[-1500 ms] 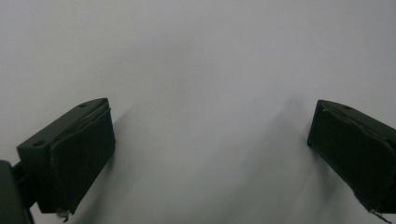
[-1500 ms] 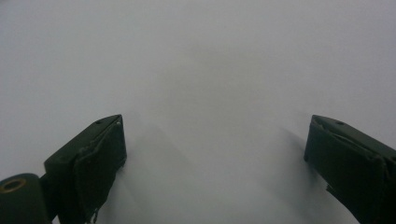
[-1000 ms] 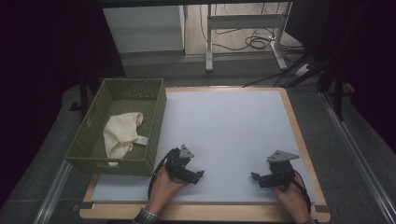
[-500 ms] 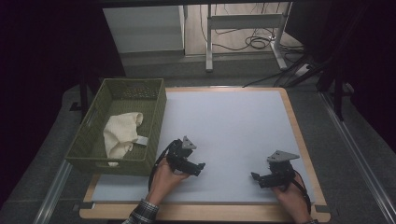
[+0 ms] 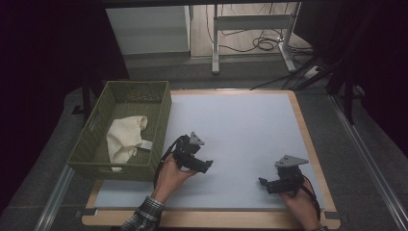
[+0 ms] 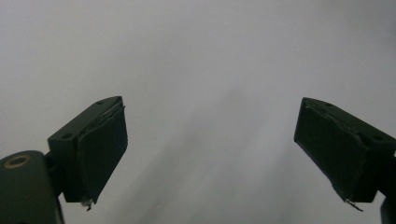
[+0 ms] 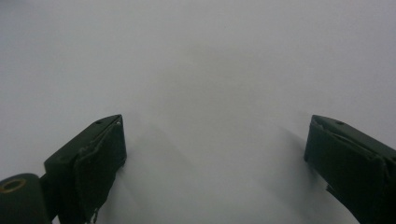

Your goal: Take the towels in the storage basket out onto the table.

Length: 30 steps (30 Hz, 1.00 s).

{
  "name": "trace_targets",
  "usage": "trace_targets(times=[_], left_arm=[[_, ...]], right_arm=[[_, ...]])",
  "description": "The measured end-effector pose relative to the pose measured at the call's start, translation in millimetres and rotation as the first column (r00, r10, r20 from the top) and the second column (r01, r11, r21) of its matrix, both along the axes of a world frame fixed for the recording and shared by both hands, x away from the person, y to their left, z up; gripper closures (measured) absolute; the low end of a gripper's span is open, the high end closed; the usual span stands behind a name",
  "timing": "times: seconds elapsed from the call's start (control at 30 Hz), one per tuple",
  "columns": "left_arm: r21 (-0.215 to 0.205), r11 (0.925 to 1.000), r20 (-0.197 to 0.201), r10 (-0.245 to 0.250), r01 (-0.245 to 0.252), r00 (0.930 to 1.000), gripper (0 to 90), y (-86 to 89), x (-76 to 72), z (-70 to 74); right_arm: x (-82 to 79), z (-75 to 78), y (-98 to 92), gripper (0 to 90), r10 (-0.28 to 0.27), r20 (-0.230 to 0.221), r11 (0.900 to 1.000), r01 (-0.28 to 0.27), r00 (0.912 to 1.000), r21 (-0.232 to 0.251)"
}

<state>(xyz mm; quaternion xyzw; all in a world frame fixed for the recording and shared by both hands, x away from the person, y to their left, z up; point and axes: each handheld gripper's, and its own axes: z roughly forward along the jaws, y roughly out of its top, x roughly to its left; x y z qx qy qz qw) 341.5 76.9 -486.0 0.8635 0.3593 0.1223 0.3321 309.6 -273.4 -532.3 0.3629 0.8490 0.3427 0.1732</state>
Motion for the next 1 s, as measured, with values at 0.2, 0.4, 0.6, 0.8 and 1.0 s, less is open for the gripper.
trace_targets(times=[0.2, 0.4, 0.6, 0.8, 1.0], left_arm=[[-0.017, 0.9998, -0.013, -0.006, 0.006, 0.9999, 9.3, -1.7, 6.6, 10.6], [-0.007, 0.9999, -0.024, -0.013, 0.013, 0.9996, 6.3, -2.4, 11.6, 17.0], [-0.008, 0.9999, -0.020, -0.010, 0.010, 0.9998, 5.5, 1.9, 17.5, 30.2], [0.017, 0.9998, -0.024, -0.012, 0.013, 0.9996, 3.4, 10.7, 26.2, 49.0], [0.036, 0.9993, -0.041, 0.013, -0.011, 0.9991, 1.2, 29.1, 37.2, 64.1]], right_arm=[[0.0, 0.0, 0.0, 5.8, -0.001, 0.000, 1.000, 0.001, 1.0000, 0.000], [-0.1, 0.0, 0.1, 5.7, -0.001, 0.000, 1.000, 0.001, 1.0000, 0.000], [0.0, 0.0, 0.0, 5.7, -0.001, 0.000, 1.000, 0.001, 1.0000, 0.000], [0.1, -0.1, -0.1, 5.7, 0.000, 0.002, 1.000, 0.000, 1.0000, 0.000], [0.1, -0.3, 0.1, 5.8, 0.000, 0.002, 1.000, 0.000, 1.0000, 0.002]])
